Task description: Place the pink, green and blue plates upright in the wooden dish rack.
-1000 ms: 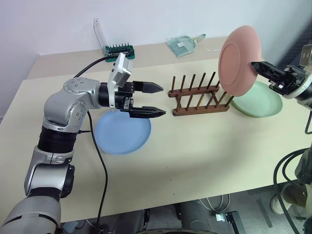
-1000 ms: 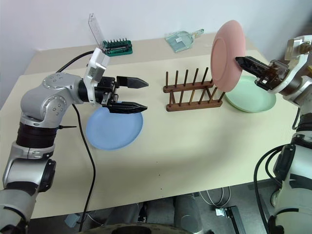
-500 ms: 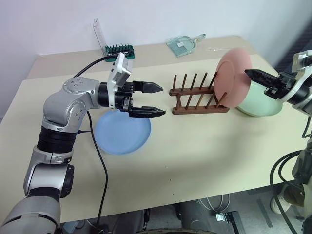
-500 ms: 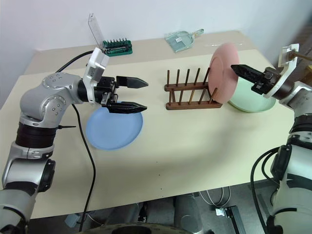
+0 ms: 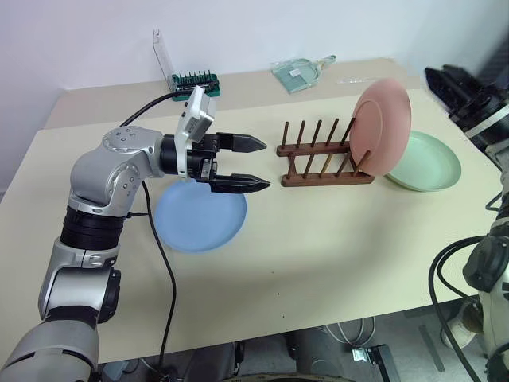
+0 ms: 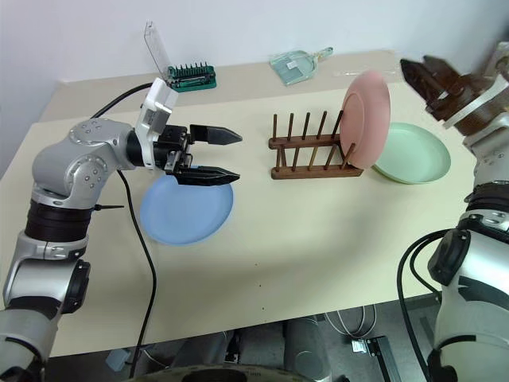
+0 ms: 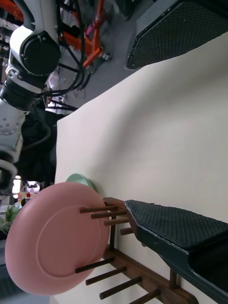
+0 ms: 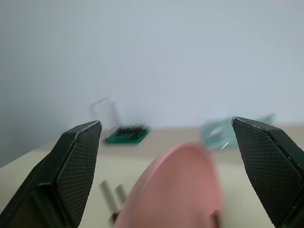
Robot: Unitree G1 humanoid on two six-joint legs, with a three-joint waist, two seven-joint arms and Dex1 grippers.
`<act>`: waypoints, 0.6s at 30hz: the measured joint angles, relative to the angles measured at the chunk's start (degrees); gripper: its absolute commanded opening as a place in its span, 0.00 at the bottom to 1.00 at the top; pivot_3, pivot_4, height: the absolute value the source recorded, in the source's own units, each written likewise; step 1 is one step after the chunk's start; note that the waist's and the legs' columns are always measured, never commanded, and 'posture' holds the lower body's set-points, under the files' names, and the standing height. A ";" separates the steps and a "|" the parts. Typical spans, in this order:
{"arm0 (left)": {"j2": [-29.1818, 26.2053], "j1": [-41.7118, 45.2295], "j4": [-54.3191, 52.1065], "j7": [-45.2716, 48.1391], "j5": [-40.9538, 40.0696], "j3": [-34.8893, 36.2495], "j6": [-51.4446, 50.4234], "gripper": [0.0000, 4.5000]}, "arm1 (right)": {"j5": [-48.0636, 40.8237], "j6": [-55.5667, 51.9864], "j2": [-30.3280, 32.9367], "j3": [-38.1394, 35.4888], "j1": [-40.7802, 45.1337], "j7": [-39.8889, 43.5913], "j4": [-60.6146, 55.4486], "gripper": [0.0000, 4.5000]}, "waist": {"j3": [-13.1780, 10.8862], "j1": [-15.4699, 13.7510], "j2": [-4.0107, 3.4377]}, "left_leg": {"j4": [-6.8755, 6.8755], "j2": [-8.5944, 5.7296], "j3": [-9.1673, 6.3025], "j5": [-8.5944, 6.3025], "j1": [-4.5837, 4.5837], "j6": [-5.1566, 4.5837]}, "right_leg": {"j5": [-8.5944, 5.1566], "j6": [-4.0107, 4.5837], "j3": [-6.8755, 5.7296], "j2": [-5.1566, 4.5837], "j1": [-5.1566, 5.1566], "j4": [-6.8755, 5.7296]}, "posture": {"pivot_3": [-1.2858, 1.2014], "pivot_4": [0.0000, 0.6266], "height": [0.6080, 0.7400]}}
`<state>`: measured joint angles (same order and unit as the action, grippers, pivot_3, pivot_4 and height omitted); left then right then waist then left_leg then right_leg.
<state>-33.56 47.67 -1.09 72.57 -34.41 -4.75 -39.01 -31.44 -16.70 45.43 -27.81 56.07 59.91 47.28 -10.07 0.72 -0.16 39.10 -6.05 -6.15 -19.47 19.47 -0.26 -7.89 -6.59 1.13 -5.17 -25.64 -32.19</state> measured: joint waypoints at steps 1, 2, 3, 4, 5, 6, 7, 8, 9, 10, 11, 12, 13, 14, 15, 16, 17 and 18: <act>0.02 0.02 0.00 0.01 0.00 0.00 0.00 1.00 | -0.35 1.09 -0.13 -0.83 -0.10 -1.11 -0.84 0.99 | 0.00 0.03 0.00 | 0.00 0.00 0.00 0.00 -0.01 0.00 | 0.00 0.00 0.00 0.00 0.00 0.00 | 0.52 0.24 1.00; 0.07 0.11 0.00 0.04 0.00 -0.03 0.02 1.00 | -0.35 2.99 -0.19 -1.59 -0.49 -3.07 -2.27 0.99 | 0.00 0.03 0.00 | 0.00 0.00 0.00 0.00 -0.01 0.00 | 0.00 0.00 0.00 0.00 0.00 -0.01 | 0.52 0.24 1.00; 0.09 0.23 0.01 0.09 0.01 -0.04 0.06 1.00 | 0.32 4.99 0.01 -1.89 -1.21 -5.15 -3.70 0.99 | 0.00 -0.01 -0.01 | 0.00 0.00 0.00 0.00 -0.01 0.00 | 0.00 0.00 0.00 0.00 0.00 -0.01 | 0.52 0.24 1.00; 0.12 0.37 0.02 0.12 0.02 -0.05 0.15 1.00 | 1.77 6.39 0.62 -1.42 -2.18 -6.92 -4.61 0.99 | 0.00 -0.02 0.00 | 0.00 0.00 0.00 0.00 0.00 0.00 | 0.00 0.00 0.00 0.00 0.00 -0.01 | 0.52 0.24 1.00; 0.20 0.40 0.00 0.22 0.02 -0.06 0.60 1.00 | 4.83 7.72 2.19 0.68 -4.09 -9.00 -5.32 0.99 | 0.01 -0.12 0.00 | 0.01 -0.02 0.00 0.00 0.00 0.00 | 0.00 0.00 0.01 -0.01 0.00 -0.02 | 0.52 0.24 1.00; 0.24 0.41 -0.01 0.38 0.02 -0.05 1.15 1.00 | 8.80 8.99 4.24 3.37 -6.63 -11.20 -5.55 0.99 | 0.02 -0.28 0.02 | 0.01 -0.02 -0.02 0.00 0.00 0.00 | 0.00 0.00 0.00 0.00 0.01 -0.01 | 0.52 0.24 1.00; 0.19 0.38 0.00 0.56 0.03 0.00 1.57 1.00 | 11.96 9.72 5.64 5.18 -9.23 -12.87 -5.34 0.99 | 0.01 -0.33 0.03 | 0.02 -0.05 -0.02 0.00 0.01 0.00 | 0.00 0.00 0.00 0.00 0.01 -0.01 | 0.52 0.24 1.00; 0.28 0.38 0.00 0.64 0.01 0.04 2.17 1.00 | 13.92 9.69 6.38 6.20 -12.38 -13.93 -5.29 0.99 | 0.02 -0.28 0.02 | 0.02 -0.05 0.02 0.00 0.01 0.00 | -0.01 0.00 0.02 -0.01 0.01 -0.01 | 0.52 0.24 1.00; 0.34 0.38 0.00 0.68 0.01 0.07 2.38 1.00 | 14.40 9.15 6.42 6.37 -14.04 -14.33 -5.15 0.99 | 0.01 -0.10 0.00 | 0.02 -0.04 0.07 0.00 0.00 -0.01 | 0.00 0.00 0.07 -0.01 0.01 -0.01 | 0.52 0.24 1.00; 0.61 0.38 0.00 0.69 0.01 0.06 2.59 1.00 | 14.38 7.90 6.49 6.33 -15.30 -14.76 -5.09 0.99 | 0.01 -0.03 -0.11 | 0.02 -0.04 0.10 0.01 -0.01 -0.01 | 0.00 0.00 0.10 -0.03 0.01 -0.01 | 0.52 0.24 1.00; 1.26 0.40 -0.01 0.67 0.00 0.06 3.27 1.00 | 14.50 6.88 7.44 6.31 -16.61 -15.31 -5.10 0.99 | 0.02 0.07 -0.26 | 0.01 -0.04 0.16 0.01 -0.04 -0.01 | 0.00 0.00 0.13 -0.03 0.00 -0.01 | 0.52 0.24 1.00; 1.47 0.40 -0.02 0.68 0.00 0.04 3.53 1.00 | 15.00 6.60 8.66 6.31 -17.56 -15.80 -5.29 0.99 | 0.04 0.12 -0.38 | 0.00 -0.03 0.18 0.00 -0.05 -0.01 | 0.00 0.00 0.14 -0.03 0.00 -0.02 | 0.52 0.24 1.00; 1.61 0.39 -0.05 0.65 -0.01 0.03 3.67 1.00 | 16.09 6.63 10.43 6.63 -19.00 -16.03 -6.18 0.99 | 0.07 0.11 -0.43 | -0.02 -0.02 0.18 0.00 -0.06 -0.01 | 0.00 0.00 0.14 -0.01 0.00 -0.02 | 0.52 0.24 1.00; 1.63 0.38 -0.03 0.66 -0.01 0.05 3.86 1.00 | 17.33 6.63 12.24 7.22 -20.92 -15.86 -7.96 0.99 | 0.07 0.08 -0.44 | -0.03 0.01 0.17 0.00 -0.07 -0.01 | -0.01 0.00 0.13 0.03 0.00 -0.02 | 0.52 0.24 1.00; 1.67 0.38 0.01 0.64 -0.01 0.06 4.03 1.00 | 17.92 6.59 12.97 7.46 -22.06 -15.42 -9.43 0.99 | 0.07 0.22 -0.42 | -0.02 0.04 0.19 0.00 -0.07 -0.02 | 0.00 0.00 0.14 0.06 0.01 -0.01 | 0.52 0.24 1.00; 1.91 0.38 0.00 0.65 -0.01 0.05 4.23 1.00 | 18.27 6.42 13.28 7.95 -23.03 -14.88 -11.19 0.99 | 0.07 0.39 -0.42 | -0.01 0.05 0.24 0.00 -0.10 -0.02 | 0.00 0.00 0.17 0.06 0.03 -0.01 | 0.52 0.24 1.00; 2.18 0.41 0.00 0.65 -0.02 0.05 4.33 1.00 | 18.05 5.29 13.25 8.34 -23.80 -13.98 -12.66 0.99 | 0.07 0.46 -0.42 | 0.00 0.05 0.30 0.00 -0.12 -0.02 | 0.00 0.00 0.20 0.06 0.04 0.00 | 0.52 0.24 1.00; 2.40 0.45 0.03 0.66 -0.03 0.00 4.37 1.00 | 17.58 3.52 13.06 8.97 -24.84 -12.49 -14.22 0.99 | 0.07 0.46 -0.41 | 0.02 0.06 0.32 0.00 -0.13 -0.03 | 0.00 -0.01 0.23 0.06 0.05 -0.01 | 0.52 0.24 1.00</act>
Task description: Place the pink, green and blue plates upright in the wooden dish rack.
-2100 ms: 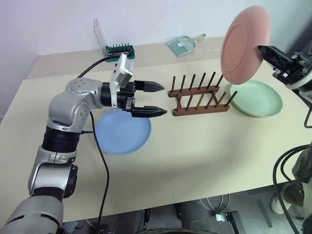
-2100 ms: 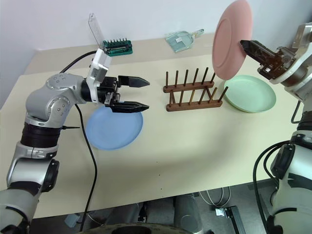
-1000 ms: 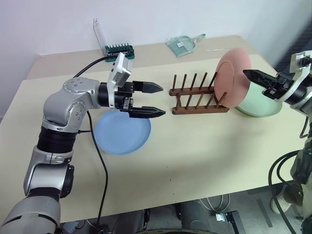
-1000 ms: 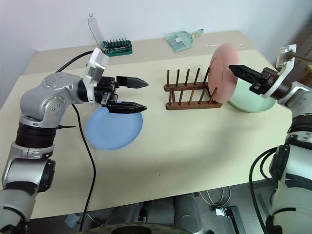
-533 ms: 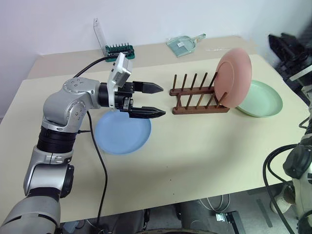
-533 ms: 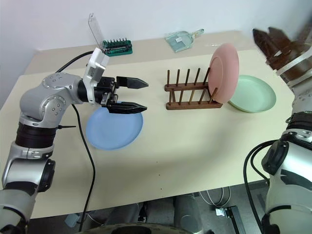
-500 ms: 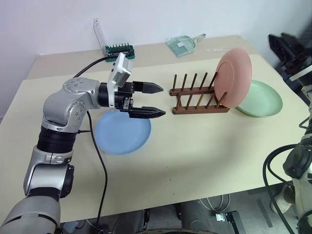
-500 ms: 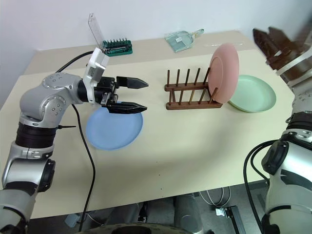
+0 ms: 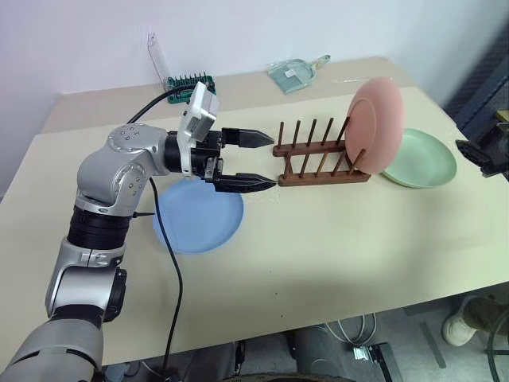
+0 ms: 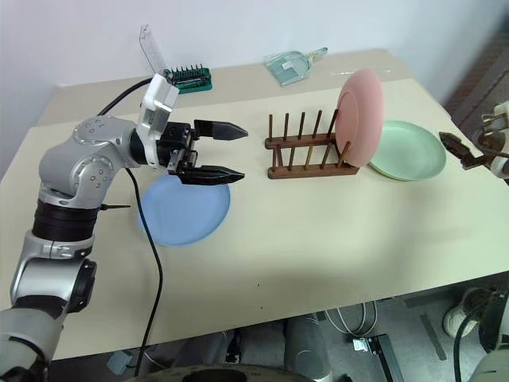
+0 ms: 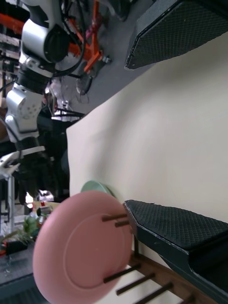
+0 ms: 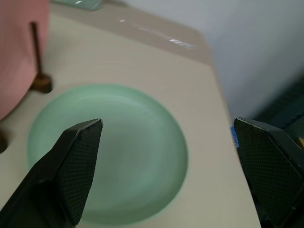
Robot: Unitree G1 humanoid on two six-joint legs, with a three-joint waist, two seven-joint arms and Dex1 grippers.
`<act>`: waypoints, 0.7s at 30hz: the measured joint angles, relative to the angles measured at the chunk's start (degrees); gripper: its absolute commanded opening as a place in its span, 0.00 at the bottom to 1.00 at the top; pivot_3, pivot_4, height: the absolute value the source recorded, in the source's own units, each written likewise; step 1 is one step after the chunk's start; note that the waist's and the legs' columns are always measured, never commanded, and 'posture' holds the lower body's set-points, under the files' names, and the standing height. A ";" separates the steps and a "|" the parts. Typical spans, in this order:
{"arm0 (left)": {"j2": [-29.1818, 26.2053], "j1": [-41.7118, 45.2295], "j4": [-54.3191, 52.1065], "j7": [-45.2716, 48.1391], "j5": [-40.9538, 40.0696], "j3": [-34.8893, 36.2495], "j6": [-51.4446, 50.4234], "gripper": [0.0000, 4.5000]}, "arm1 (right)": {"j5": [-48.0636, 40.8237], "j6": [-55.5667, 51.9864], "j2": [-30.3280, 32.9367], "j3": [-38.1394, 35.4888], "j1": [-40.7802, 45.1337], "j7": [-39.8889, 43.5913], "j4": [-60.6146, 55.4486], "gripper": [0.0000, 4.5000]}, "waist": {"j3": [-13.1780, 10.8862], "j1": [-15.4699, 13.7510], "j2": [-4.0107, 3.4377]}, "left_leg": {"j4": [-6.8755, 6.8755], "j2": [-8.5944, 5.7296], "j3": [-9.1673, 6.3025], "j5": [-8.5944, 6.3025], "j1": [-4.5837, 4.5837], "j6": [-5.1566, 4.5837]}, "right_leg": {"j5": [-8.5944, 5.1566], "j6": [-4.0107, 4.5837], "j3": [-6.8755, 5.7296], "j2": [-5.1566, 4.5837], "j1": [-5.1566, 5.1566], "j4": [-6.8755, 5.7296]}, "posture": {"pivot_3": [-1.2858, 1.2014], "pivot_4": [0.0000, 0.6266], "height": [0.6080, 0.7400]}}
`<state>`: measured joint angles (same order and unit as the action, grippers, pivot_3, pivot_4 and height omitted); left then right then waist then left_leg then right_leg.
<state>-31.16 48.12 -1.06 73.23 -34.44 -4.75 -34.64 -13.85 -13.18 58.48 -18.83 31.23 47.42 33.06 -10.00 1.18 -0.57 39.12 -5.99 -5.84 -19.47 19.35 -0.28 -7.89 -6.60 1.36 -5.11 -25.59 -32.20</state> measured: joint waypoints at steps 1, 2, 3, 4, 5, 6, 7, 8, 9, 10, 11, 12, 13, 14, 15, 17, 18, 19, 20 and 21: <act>0.05 0.00 0.02 0.02 0.00 -0.01 0.05 1.00 | -0.21 -1.41 0.02 0.94 -1.67 1.99 -1.68 0.99 | 0.00 -0.15 0.00 | 0.02 0.01 -0.01 0.00 0.00 0.00 | 0.00 0.00 -0.01 0.01 0.01 -0.01 | 0.52 0.24 1.00; 0.04 0.01 0.11 0.03 0.01 0.00 0.11 1.00 | -0.53 -2.96 0.01 2.59 -3.56 4.70 -3.36 0.99 | 0.01 -0.26 0.02 | 0.03 0.03 -0.04 0.00 0.00 0.00 | 0.00 0.00 -0.01 0.03 0.03 -0.01 | 0.52 0.24 1.00; 0.06 0.02 0.20 0.02 0.02 -0.01 0.13 1.00 | -0.66 -3.93 -0.15 4.28 -4.93 6.87 -4.26 0.99 | 0.01 -0.31 0.01 | 0.04 0.02 -0.02 0.00 0.01 -0.01 | 0.00 0.00 -0.01 0.02 0.03 0.00 | 0.52 0.24 1.00; 0.03 0.01 0.22 0.03 0.02 0.01 0.14 1.00 | -0.94 -4.95 -0.47 5.49 -5.75 8.68 -4.63 0.99 | 0.01 -0.40 0.00 | 0.04 -0.01 -0.02 0.00 0.02 -0.01 | 0.00 0.00 -0.01 0.00 0.02 0.00 | 0.52 0.24 1.00; 0.01 0.01 0.25 0.00 0.02 0.01 0.14 1.00 | -1.10 -6.20 -1.12 6.45 -5.72 10.08 -4.64 0.99 | 0.01 -0.42 0.00 | 0.06 -0.02 -0.01 0.00 0.02 -0.01 | 0.01 -0.01 0.00 -0.01 0.03 0.01 | 0.52 0.24 1.00; 0.04 0.00 0.23 0.00 0.02 0.00 0.13 1.00 | -1.01 -6.60 -1.22 7.50 -5.56 10.99 -4.43 0.99 | 0.01 -0.45 0.00 | 0.06 -0.03 -0.02 0.00 0.02 -0.01 | 0.01 -0.02 0.00 -0.03 0.02 0.01 | 0.52 0.24 1.00; -0.04 -0.01 0.22 -0.03 0.01 0.01 0.13 1.00 | -0.73 -6.34 -1.22 8.42 -4.86 11.48 -3.56 0.99 | 0.00 -0.46 0.00 | 0.06 -0.03 -0.02 0.00 0.02 -0.01 | 0.01 -0.02 -0.01 -0.02 0.02 0.01 | 0.52 0.24 1.00; -0.07 -0.02 0.20 -0.06 0.01 0.01 0.13 1.00 | -0.28 -6.08 -1.22 9.01 -3.97 11.59 -2.60 0.99 | 0.00 -0.45 0.01 | 0.06 -0.03 -0.02 0.00 0.01 -0.01 | 0.01 -0.02 -0.01 -0.02 0.02 0.01 | 0.52 0.24 1.00; -0.15 -0.06 0.13 -0.14 -0.01 0.04 0.11 1.00 | 0.24 -5.79 -1.41 9.71 -2.29 11.99 -0.61 0.99 | 0.00 -0.42 0.01 | 0.06 -0.03 -0.02 0.00 0.00 -0.01 | 0.01 -0.01 -0.01 -0.02 0.02 0.01 | 0.52 0.24 1.00; -0.24 -0.11 0.04 -0.20 -0.04 0.05 0.01 1.00 | 0.64 -5.32 -1.79 10.19 -0.40 12.27 1.66 0.99 | 0.00 -0.42 0.01 | 0.06 -0.02 -0.02 0.00 0.00 -0.01 | 0.01 -0.02 -0.01 -0.01 0.02 0.01 | 0.52 0.24 1.00; -0.25 -0.12 -0.07 -0.25 -0.06 0.05 -0.07 1.00 | 0.93 -4.98 -2.11 10.52 0.81 12.45 3.06 0.99 | 0.00 -0.40 0.01 | 0.05 -0.02 -0.03 0.00 0.01 0.00 | 0.01 -0.01 -0.01 -0.01 0.02 0.01 | 0.52 0.24 1.00; -0.53 -0.17 -0.10 -0.31 -0.07 0.07 -0.09 1.00 | 1.38 -4.62 -2.98 10.94 3.14 12.71 6.09 0.99 | 0.00 -0.31 0.02 | 0.05 -0.01 -0.03 0.00 0.00 0.00 | 0.01 -0.01 -0.02 0.00 0.02 0.01 | 0.52 0.24 1.00; -0.61 -0.20 -0.14 -0.36 -0.07 0.07 -0.12 1.00 | 1.84 -3.98 -3.53 11.45 4.58 12.76 8.35 0.99 | 0.00 -0.30 0.01 | 0.04 0.00 -0.03 0.00 0.01 0.00 | 0.01 -0.01 -0.02 0.00 0.02 0.01 | 0.52 0.24 1.00; -0.68 -0.21 -0.19 -0.41 -0.08 0.08 -0.18 1.00 | 2.30 -3.45 -3.84 11.86 5.27 12.83 9.78 0.99 | 0.00 -0.33 0.01 | 0.03 0.00 -0.04 0.00 0.01 0.00 | 0.01 -0.01 -0.02 0.00 0.01 0.01 | 0.52 0.24 1.00; -1.06 -0.38 -0.33 -0.52 -0.17 0.14 -0.33 1.00 | 3.28 -2.41 -4.18 12.71 6.54 12.85 12.00 0.99 | 0.00 -0.32 0.02 | 0.02 -0.01 -0.05 0.00 0.01 0.00 | 0.01 -0.01 -0.02 0.00 0.01 0.01 | 0.52 0.24 1.00; -1.43 -0.65 -0.92 -0.79 -0.64 0.61 -0.95 1.00 | 5.38 -0.18 -4.69 14.25 8.02 12.70 15.50 0.99 | 0.00 -0.40 0.02 | 0.02 -0.02 -0.07 0.00 0.03 0.00 | 0.01 -0.01 -0.02 -0.01 0.01 0.01 | 0.52 0.24 1.00; -1.64 -0.88 -1.45 -0.87 -0.95 1.07 -1.05 1.00 | 6.12 0.44 -5.26 14.78 8.93 12.78 17.33 0.99 | -0.01 -0.38 0.03 | 0.03 -0.02 -0.08 0.00 0.03 0.00 | 0.01 -0.01 -0.02 -0.01 0.01 0.02 | 0.52 0.24 1.00; -1.88 -0.89 -1.71 -0.99 -1.13 1.20 -1.05 1.00 | 6.72 1.04 -5.88 15.43 9.79 13.00 19.10 0.99 | -0.01 -0.37 0.03 | 0.03 -0.02 -0.07 0.00 0.03 0.00 | 0.01 -0.01 -0.02 -0.01 0.01 0.02 | 0.52 0.24 1.00; -1.94 -0.89 -2.01 -1.08 -1.14 1.22 -1.06 1.00 | 7.00 1.38 -6.30 15.85 10.10 13.27 20.16 0.99 | -0.01 -0.42 0.02 | 0.03 -0.03 -0.08 0.00 0.03 0.00 | 0.01 -0.01 -0.02 -0.01 0.01 0.01 | 0.52 0.24 1.00; -1.98 -0.90 -2.15 -1.18 -1.15 1.23 -1.06 1.00 | 7.45 1.94 -6.63 16.27 10.53 13.47 21.41 0.94 | -0.01 -0.43 0.02 | 0.03 -0.03 -0.09 0.00 0.03 0.01 | 0.01 -0.01 -0.02 -0.01 0.01 0.01 | 0.52 0.24 1.00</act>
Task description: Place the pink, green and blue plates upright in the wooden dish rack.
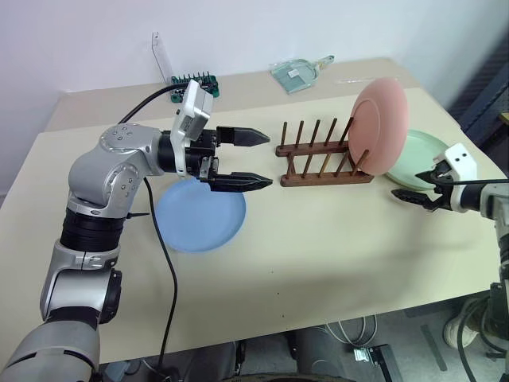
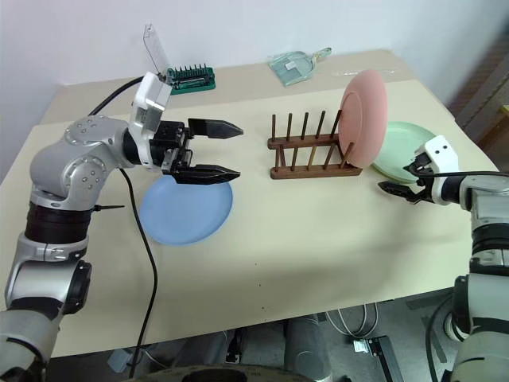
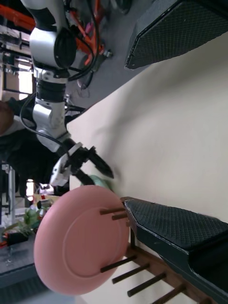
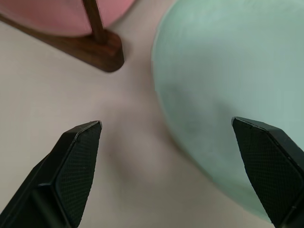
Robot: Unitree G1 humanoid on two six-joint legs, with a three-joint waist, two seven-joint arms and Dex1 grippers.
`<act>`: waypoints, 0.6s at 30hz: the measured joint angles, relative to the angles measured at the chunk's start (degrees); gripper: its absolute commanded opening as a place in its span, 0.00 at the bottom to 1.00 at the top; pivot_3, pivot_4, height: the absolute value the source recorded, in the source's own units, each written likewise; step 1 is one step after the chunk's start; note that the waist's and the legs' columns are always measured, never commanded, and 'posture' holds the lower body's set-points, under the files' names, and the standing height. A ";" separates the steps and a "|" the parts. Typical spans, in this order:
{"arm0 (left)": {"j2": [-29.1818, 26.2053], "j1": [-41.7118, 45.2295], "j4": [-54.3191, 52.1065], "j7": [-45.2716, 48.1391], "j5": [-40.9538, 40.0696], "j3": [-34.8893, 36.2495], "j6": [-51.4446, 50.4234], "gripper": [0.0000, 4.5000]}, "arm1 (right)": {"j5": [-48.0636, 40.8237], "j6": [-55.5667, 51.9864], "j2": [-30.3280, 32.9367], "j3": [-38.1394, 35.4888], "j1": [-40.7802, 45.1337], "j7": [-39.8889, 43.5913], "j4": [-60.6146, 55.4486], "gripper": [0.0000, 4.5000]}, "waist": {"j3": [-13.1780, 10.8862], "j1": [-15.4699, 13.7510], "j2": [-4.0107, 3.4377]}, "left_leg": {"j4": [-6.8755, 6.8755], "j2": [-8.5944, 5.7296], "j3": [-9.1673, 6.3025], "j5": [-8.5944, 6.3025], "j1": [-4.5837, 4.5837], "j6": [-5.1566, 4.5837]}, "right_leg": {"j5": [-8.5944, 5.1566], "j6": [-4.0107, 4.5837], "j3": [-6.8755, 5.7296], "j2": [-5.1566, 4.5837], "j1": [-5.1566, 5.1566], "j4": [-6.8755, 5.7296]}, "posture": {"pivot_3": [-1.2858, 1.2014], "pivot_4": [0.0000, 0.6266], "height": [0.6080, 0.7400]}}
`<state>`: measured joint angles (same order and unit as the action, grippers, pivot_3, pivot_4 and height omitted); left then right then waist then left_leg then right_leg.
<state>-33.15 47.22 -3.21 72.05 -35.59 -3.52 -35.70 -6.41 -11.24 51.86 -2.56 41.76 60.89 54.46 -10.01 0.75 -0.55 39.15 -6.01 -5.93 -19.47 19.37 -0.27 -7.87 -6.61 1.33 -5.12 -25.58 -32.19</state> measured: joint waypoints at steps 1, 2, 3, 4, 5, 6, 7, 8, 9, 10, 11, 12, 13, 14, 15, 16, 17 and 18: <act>-0.03 -0.04 -0.17 -0.09 0.00 0.00 -0.04 1.00 | 0.70 0.73 -0.25 0.41 0.56 0.00 1.27 0.88 | 0.00 0.03 0.00 | 0.00 0.00 0.00 0.00 0.00 0.00 | 0.00 0.00 0.00 0.00 0.00 0.00 | 0.52 0.24 1.00; -0.05 -0.06 -0.33 -0.12 0.00 0.00 -0.06 1.00 | 1.24 1.43 -0.26 0.62 0.99 -0.16 2.10 0.80 | 0.00 0.03 0.00 | 0.00 -0.01 0.00 0.00 0.00 0.00 | 0.00 0.00 0.00 0.00 0.00 0.00 | 0.52 0.24 1.00; -0.21 -0.10 -0.37 -0.18 -0.01 0.01 -0.07 1.00 | 1.92 2.35 -0.26 0.93 1.57 -0.67 3.06 0.70 | 0.00 0.10 0.00 | 0.00 0.00 0.00 0.00 -0.01 0.00 | 0.00 0.00 0.00 0.00 0.00 0.00 | 0.52 0.24 1.00; -0.31 -0.13 -0.37 -0.27 -0.01 0.01 -0.10 1.00 | 2.59 3.23 -0.25 1.04 1.95 -1.16 3.67 0.60 | 0.00 0.14 0.00 | 0.00 0.00 0.00 0.00 -0.01 0.00 | 0.00 0.00 0.00 0.00 0.00 0.00 | 0.52 0.24 1.00; -0.39 -0.14 -0.37 -0.40 -0.01 0.01 -0.13 1.00 | 3.12 4.08 -0.25 1.05 2.23 -1.59 4.30 0.48 | 0.00 0.15 0.00 | 0.00 0.00 -0.01 0.00 -0.01 0.01 | 0.00 0.00 -0.01 0.01 0.00 -0.01 | 0.52 0.24 1.00; -0.44 -0.17 -0.37 -0.55 -0.01 0.01 -0.13 1.00 | 3.40 4.46 -0.25 1.05 2.28 -1.70 4.50 0.36 | 0.00 0.15 0.00 | 0.00 0.00 -0.01 0.00 -0.01 0.01 | 0.00 0.00 -0.01 0.01 0.00 -0.01 | 0.52 0.24 1.00; -0.47 -0.17 -0.37 -0.69 -0.01 0.01 -0.14 1.00 | 3.50 4.58 -0.26 1.05 2.35 -1.76 4.82 0.24 | 0.00 0.15 0.00 | 0.00 0.00 -0.01 0.00 -0.01 0.01 | 0.00 0.00 -0.01 0.01 0.00 -0.01 | 0.52 0.24 1.00; -0.50 -0.18 -0.37 -0.78 -0.01 0.01 -0.16 1.00 | 3.66 4.77 -0.26 1.04 2.36 -1.94 5.00 0.12 | 0.00 0.14 0.00 | 0.00 0.00 -0.01 0.00 0.00 0.01 | 0.00 0.00 0.00 0.01 0.00 -0.01 | 0.52 0.24 1.00; -0.52 -0.18 -0.37 -0.84 -0.01 0.01 -0.16 1.00 | 3.93 5.43 -0.33 1.04 2.44 -2.39 5.06 0.01 | 0.00 0.13 0.00 | 0.00 -0.01 -0.01 0.00 -0.01 0.01 | 0.00 0.00 0.00 0.00 0.00 0.00 | 0.52 0.24 1.00; -0.54 -0.18 -0.35 -0.88 -0.01 0.01 -0.16 1.00 | 4.15 6.12 -0.31 0.91 2.94 -3.43 5.18 0.01 | 0.00 0.12 0.00 | 0.00 -0.01 -0.01 0.00 -0.01 0.01 | 0.00 0.00 0.00 0.00 0.00 -0.01 | 0.52 0.24 1.00; -0.53 -0.17 -0.34 -0.96 -0.01 0.01 -0.15 1.00 | 4.56 6.76 -0.23 0.93 3.59 -4.29 5.18 0.01 | 0.01 0.15 0.02 | 0.00 0.00 -0.01 0.00 -0.02 0.01 | 0.00 0.00 0.00 0.01 0.01 -0.01 | 0.52 0.24 1.00; -0.49 -0.17 -0.33 -1.02 0.00 0.00 -0.15 1.00 | 4.91 7.08 -0.15 0.89 3.86 -5.06 5.18 0.01 | 0.01 0.12 0.03 | 0.00 0.00 -0.03 0.00 -0.02 0.01 | 0.00 0.00 -0.01 0.01 0.01 -0.01 | 0.52 0.24 1.00; -0.49 -0.17 -0.27 -1.07 0.00 0.00 -0.14 1.00 | 5.12 7.29 -0.16 0.87 3.84 -5.78 5.40 0.01 | 0.01 0.03 0.03 | 0.00 0.00 -0.04 0.00 -0.01 0.01 | 0.00 0.00 -0.01 0.01 0.01 -0.01 | 0.52 0.24 1.00; -0.49 -0.17 -0.25 -1.09 0.02 0.00 -0.13 1.00 | 5.20 7.46 -0.19 0.88 3.75 -6.27 5.63 0.01 | 0.01 0.00 0.03 | 0.00 -0.01 -0.04 0.00 0.00 0.01 | 0.00 0.00 -0.01 0.01 0.01 -0.01 | 0.52 0.24 1.00; -0.47 -0.17 -0.21 -1.09 0.05 -0.01 -0.03 1.00 | 5.38 7.87 -0.21 0.88 3.74 -7.31 5.72 0.01 | 0.01 0.02 0.03 | 0.00 -0.02 -0.04 0.00 0.00 0.01 | 0.00 0.00 -0.01 0.00 0.01 0.00 | 0.52 0.24 1.00; -0.46 -0.17 -0.19 -1.10 0.06 -0.02 0.02 1.00 | 5.60 8.17 -0.18 0.78 3.76 -8.45 5.73 0.01 | 0.01 0.05 0.03 | 0.00 -0.02 -0.04 0.00 0.00 0.01 | 0.00 0.00 -0.01 0.00 0.01 0.00 | 0.52 0.24 1.00; -0.45 -0.16 -0.17 -1.10 0.06 -0.02 0.01 1.00 | 5.69 8.42 -0.15 0.51 3.86 -9.81 5.79 0.01 | 0.01 0.08 0.03 | 0.00 -0.02 -0.04 0.00 0.00 0.01 | 0.00 0.00 -0.01 0.00 0.01 -0.01 | 0.52 0.24 1.00; -0.42 -0.14 -0.13 -1.10 0.05 -0.03 0.01 1.00 | 5.71 8.68 -0.14 -0.02 4.24 -11.86 6.17 0.01 | 0.01 0.10 0.02 | 0.00 -0.02 -0.03 0.00 0.00 0.01 | 0.00 0.00 -0.01 0.00 0.00 0.00 | 0.52 0.24 1.00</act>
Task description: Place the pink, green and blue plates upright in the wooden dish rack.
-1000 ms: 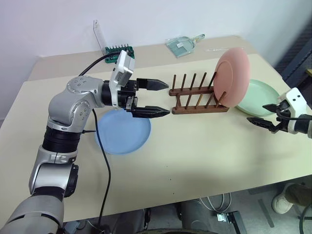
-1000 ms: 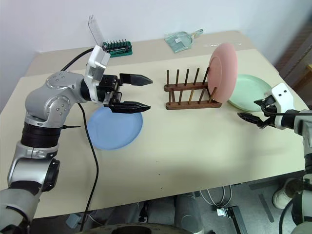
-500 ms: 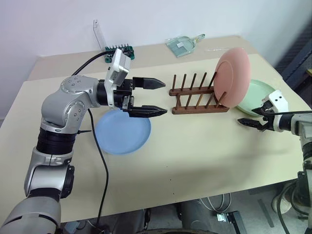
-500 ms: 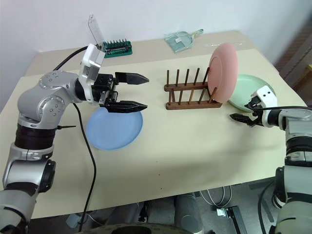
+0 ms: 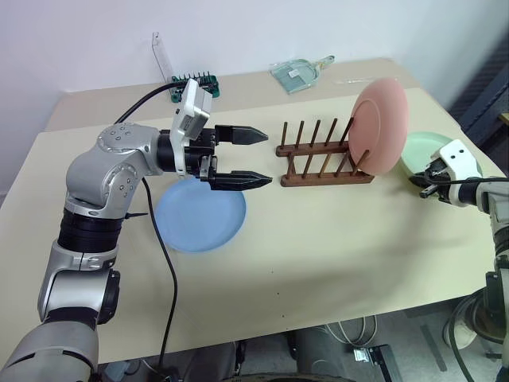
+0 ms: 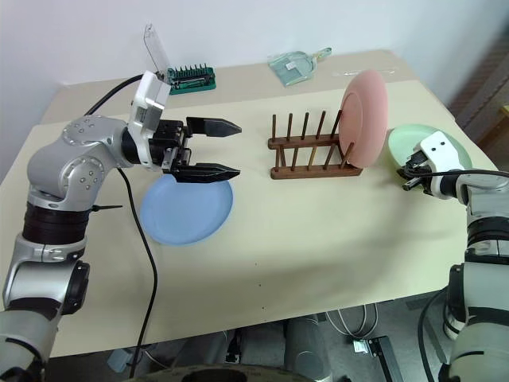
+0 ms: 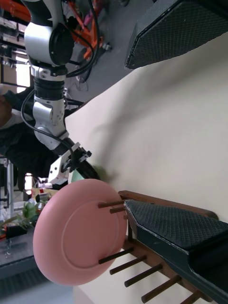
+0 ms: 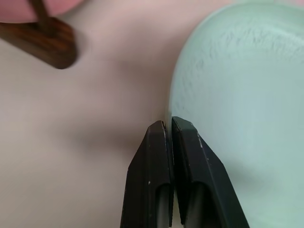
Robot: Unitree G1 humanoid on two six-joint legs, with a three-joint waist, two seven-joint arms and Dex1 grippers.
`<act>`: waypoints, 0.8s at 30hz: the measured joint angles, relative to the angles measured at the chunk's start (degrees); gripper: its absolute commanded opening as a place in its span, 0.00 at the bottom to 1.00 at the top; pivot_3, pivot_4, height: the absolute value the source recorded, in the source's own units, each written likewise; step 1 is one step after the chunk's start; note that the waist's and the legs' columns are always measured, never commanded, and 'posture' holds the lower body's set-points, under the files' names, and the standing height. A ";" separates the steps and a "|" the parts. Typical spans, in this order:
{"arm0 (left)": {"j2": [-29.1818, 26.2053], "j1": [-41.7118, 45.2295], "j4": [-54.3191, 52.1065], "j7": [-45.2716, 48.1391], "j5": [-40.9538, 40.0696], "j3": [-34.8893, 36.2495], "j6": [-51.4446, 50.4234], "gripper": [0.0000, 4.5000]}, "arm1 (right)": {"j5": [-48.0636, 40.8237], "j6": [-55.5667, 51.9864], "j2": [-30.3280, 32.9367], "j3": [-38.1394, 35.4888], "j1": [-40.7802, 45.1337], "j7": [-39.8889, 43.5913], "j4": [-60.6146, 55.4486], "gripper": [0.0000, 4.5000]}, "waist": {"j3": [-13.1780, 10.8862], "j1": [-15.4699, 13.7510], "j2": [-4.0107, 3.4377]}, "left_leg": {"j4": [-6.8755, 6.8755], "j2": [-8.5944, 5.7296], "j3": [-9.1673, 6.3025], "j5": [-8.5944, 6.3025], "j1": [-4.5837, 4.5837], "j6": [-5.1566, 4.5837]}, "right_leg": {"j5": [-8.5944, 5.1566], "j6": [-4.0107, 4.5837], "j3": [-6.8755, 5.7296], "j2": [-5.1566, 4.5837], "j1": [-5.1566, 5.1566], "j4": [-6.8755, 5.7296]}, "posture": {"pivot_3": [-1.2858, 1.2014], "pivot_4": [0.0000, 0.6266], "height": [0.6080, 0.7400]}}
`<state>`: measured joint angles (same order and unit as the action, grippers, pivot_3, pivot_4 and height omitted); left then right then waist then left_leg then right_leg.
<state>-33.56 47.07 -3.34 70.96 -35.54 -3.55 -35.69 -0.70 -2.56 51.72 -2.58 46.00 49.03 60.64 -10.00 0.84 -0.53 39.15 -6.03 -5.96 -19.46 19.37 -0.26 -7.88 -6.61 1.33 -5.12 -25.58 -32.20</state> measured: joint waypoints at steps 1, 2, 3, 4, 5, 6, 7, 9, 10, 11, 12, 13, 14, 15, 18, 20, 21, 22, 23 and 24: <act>0.01 0.01 0.00 0.01 0.00 0.00 0.00 1.00 | 0.01 0.21 0.13 -0.50 0.57 -1.80 0.40 0.01 | 0.00 0.02 0.00 | 0.00 0.00 0.00 0.00 0.00 0.00 | 0.00 0.00 0.00 0.00 0.00 0.00 | 0.52 0.24 1.00; 0.01 0.01 0.03 0.01 0.00 -0.01 0.00 1.00 | 0.03 0.50 0.37 -0.93 1.45 -4.19 1.00 0.01 | -0.01 0.05 -0.01 | 0.00 0.00 0.00 0.00 0.00 0.00 | 0.00 0.00 0.00 0.00 0.00 0.00 | 0.52 0.24 1.00; 0.05 0.05 0.10 0.01 0.00 -0.02 0.00 1.00 | -0.06 0.71 0.48 -2.00 2.90 -7.36 2.08 0.01 | -0.02 0.09 -0.03 | 0.00 0.00 0.02 0.00 0.00 0.00 | 0.00 0.00 0.01 0.00 -0.01 0.00 | 0.52 0.24 1.00; 0.06 0.06 0.14 0.02 0.00 -0.03 0.02 1.00 | -0.28 0.88 0.72 -3.51 4.77 -10.60 3.06 0.01 | -0.04 0.09 -0.09 | -0.01 -0.01 0.03 0.00 0.02 0.00 | 0.00 0.00 0.02 -0.01 -0.03 0.01 | 0.52 0.24 1.00; 0.09 0.08 0.18 0.02 0.01 -0.03 0.04 1.00 | -0.82 1.36 1.09 -5.14 6.67 -13.16 3.49 0.01 | -0.06 0.08 -0.12 | -0.02 -0.01 0.03 0.00 0.02 0.00 | 0.00 0.00 0.03 -0.01 -0.05 0.01 | 0.52 0.24 1.00; 0.10 0.09 0.28 0.01 0.01 -0.03 0.07 1.00 | -3.07 2.71 1.24 -8.42 9.52 -15.53 3.56 0.01 | -0.08 0.13 -0.16 | -0.05 -0.01 0.03 0.00 0.03 0.00 | 0.00 0.00 0.03 -0.01 -0.08 0.00 | 0.52 0.24 1.00; 0.27 0.10 0.37 0.00 0.02 -0.05 0.10 1.00 | -5.40 4.19 1.27 -11.32 12.47 -16.73 2.96 0.01 | -0.09 0.27 -0.19 | -0.10 0.00 0.06 0.00 0.04 0.01 | 0.00 0.00 0.05 0.00 -0.11 0.01 | 0.52 0.24 1.00; 0.60 0.21 0.47 0.01 0.01 -0.12 0.14 1.00 | -10.49 8.31 0.90 -16.63 16.48 -16.59 -1.05 0.01 | -0.09 0.34 -0.17 | -0.17 0.09 0.05 0.00 0.03 0.01 | -0.01 0.01 0.04 0.10 -0.11 0.02 | 0.52 0.24 1.00; 0.60 0.22 0.57 0.00 0.01 -0.12 0.14 1.00 | -12.76 10.81 0.41 -18.46 17.61 -15.49 -4.07 0.01 | -0.09 0.32 -0.17 | -0.18 0.10 0.03 0.00 0.03 0.01 | -0.01 0.01 0.03 0.12 -0.11 0.02 | 0.52 0.24 1.00; 0.58 0.23 0.63 0.00 0.02 -0.12 0.15 1.00 | -15.75 11.25 -0.56 -19.97 18.05 -13.46 -7.65 0.01 | -0.08 0.30 -0.14 | -0.18 0.11 0.02 0.00 0.03 0.01 | -0.01 0.01 0.03 0.12 -0.10 0.02 | 0.52 0.24 1.00; 0.57 0.23 0.75 -0.01 0.02 -0.11 0.16 1.00 | -20.26 9.19 -2.41 -21.68 17.87 -10.28 -12.54 0.01 | -0.08 0.34 -0.09 | -0.15 0.13 0.01 0.00 0.02 0.00 | 0.00 0.01 0.02 0.13 -0.07 0.03 | 0.52 0.24 1.00; 0.61 0.24 0.85 -0.03 0.02 -0.12 0.16 1.00 | -25.35 5.34 -4.65 -22.78 17.23 -6.97 -18.30 0.01 | -0.07 0.46 -0.09 | -0.09 0.14 0.02 -0.01 0.01 -0.01 | 0.01 0.01 0.03 0.12 -0.05 0.00 | 0.52 0.24 1.00; 0.71 0.27 0.85 -0.04 0.01 -0.12 0.16 1.00 | -31.11 0.12 -7.18 -23.51 16.10 -3.99 -24.66 0.01 | -0.07 0.52 -0.09 | -0.05 0.14 0.03 -0.01 0.00 -0.01 | 0.02 0.02 0.03 0.11 -0.03 0.00 | 0.52 0.24 1.00; 0.84 0.29 0.85 -0.05 0.00 -0.13 0.16 1.00 | -36.25 -5.55 -9.38 -23.59 14.90 -2.39 -30.26 0.01 | -0.07 0.42 -0.10 | -0.03 0.14 0.01 -0.01 0.00 -0.01 | 0.03 0.03 0.03 0.10 -0.03 -0.02 | 0.52 0.24 1.00; 1.02 0.29 0.86 -0.06 0.00 -0.13 0.16 1.00 | -47.09 -18.76 -12.96 -23.53 12.52 -2.49 -40.57 0.01 | -0.07 -0.43 -0.12 | -0.01 0.06 -0.18 0.00 0.11 0.00 | 0.03 0.04 -0.05 0.04 -0.09 -0.05 | 0.52 0.24 1.00; 1.01 0.28 0.91 -0.11 0.00 -0.12 0.16 1.00 | -54.79 -27.47 -13.84 -24.70 12.29 -4.78 -44.49 0.01 | -0.07 -1.11 -0.12 | -0.01 0.02 -0.22 0.00 0.14 0.00 | 0.03 0.04 -0.08 0.01 -0.10 -0.03 | 0.52 0.24 1.00; 1.00 0.28 0.91 -0.13 0.00 -0.11 0.16 1.00 | -59.22 -31.85 -14.54 -25.90 12.26 -6.19 -45.88 0.01 | -0.07 -1.27 -0.12 | -0.02 0.02 -0.22 0.00 0.14 -0.01 | 0.03 0.04 -0.08 0.01 -0.10 -0.03 | 0.52 0.24 1.00; 1.01 0.28 0.90 -0.15 0.00 -0.11 0.16 1.00 | -63.54 -36.06 -15.03 -26.80 12.23 -7.74 -46.66 0.01 | -0.07 -1.39 -0.12 | -0.02 0.02 -0.22 0.00 0.14 -0.01 | 0.03 0.05 -0.08 0.01 -0.10 -0.03 | 0.52 0.24 1.00; 1.01 0.28 0.90 -0.18 0.00 -0.11 0.15 1.00 | -67.44 -39.65 -15.55 -27.74 12.22 -9.65 -46.91 0.01 | -0.07 -1.45 -0.12 | -0.02 0.02 -0.22 0.00 0.15 -0.01 | 0.03 0.05 -0.08 0.00 -0.10 -0.02 | 0.52 0.24 1.00; 1.00 0.27 0.88 -0.19 0.00 -0.11 0.15 1.00 | -70.64 -42.34 -16.13 -28.67 12.21 -11.47 -46.83 0.01 | -0.07 -1.48 -0.12 | -0.02 0.01 -0.22 0.00 0.14 -0.01 | 0.03 0.05 -0.08 -0.01 -0.10 -0.01 | 0.52 0.24 1.00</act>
<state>-32.56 47.35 -2.46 70.77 -35.54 -3.66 -35.53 -71.34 -44.91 35.59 -31.25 58.21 37.56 13.80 -10.07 -0.64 -0.65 39.13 -6.02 -6.18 -19.47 19.52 -0.27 -7.85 -6.56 1.25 -5.13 -25.68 -32.20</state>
